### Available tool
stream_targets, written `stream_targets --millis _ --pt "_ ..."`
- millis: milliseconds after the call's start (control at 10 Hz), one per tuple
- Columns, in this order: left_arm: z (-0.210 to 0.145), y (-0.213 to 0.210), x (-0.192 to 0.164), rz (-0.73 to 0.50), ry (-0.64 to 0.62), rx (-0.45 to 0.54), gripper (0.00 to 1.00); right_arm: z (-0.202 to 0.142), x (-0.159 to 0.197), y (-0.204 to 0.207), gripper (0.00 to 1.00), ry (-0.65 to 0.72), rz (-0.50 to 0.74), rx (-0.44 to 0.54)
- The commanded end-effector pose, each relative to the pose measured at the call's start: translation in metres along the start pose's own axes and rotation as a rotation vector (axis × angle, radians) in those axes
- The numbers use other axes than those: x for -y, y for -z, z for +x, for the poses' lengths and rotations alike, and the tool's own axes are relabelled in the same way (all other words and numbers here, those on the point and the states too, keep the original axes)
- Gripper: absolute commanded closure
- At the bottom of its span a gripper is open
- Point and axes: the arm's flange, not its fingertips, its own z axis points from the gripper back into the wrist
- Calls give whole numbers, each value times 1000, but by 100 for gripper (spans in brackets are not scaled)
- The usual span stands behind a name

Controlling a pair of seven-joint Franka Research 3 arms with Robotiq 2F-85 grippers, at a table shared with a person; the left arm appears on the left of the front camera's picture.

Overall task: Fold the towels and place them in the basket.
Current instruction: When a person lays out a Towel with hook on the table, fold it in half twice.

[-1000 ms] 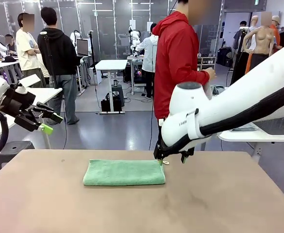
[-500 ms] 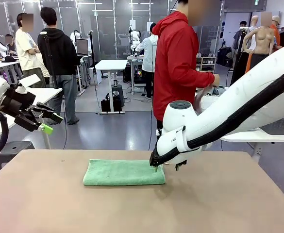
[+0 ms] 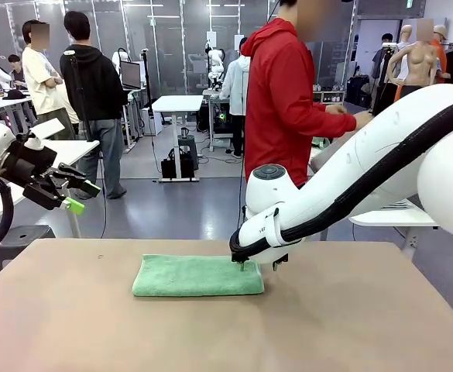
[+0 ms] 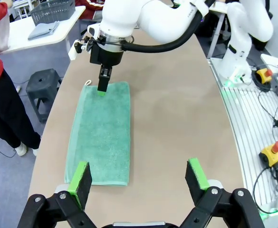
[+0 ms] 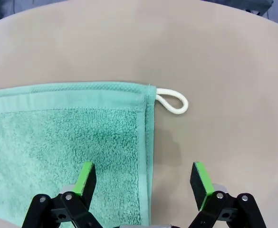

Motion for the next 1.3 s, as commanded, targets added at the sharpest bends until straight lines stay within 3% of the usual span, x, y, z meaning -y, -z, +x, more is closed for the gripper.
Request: stream_targets --millis 0,100,400,500,700,1200 --pt "2 -1 2 2 5 1 0 0 -9 4 0 32 3 -13" --pt "2 -1 2 2 5 1 0 2 -8 6 19 38 50 -25" --pt "2 -1 2 2 5 1 0 2 -7 6 19 20 68 -60" --pt "2 -1 2 2 5 1 0 2 -6 6 29 22 61 -57" --pt "2 -1 2 2 5 1 0 1 -5 7 29 22 58 -67" --pt "2 -1 2 2 5 1 0 0 -6 8 79 9 37 -71"
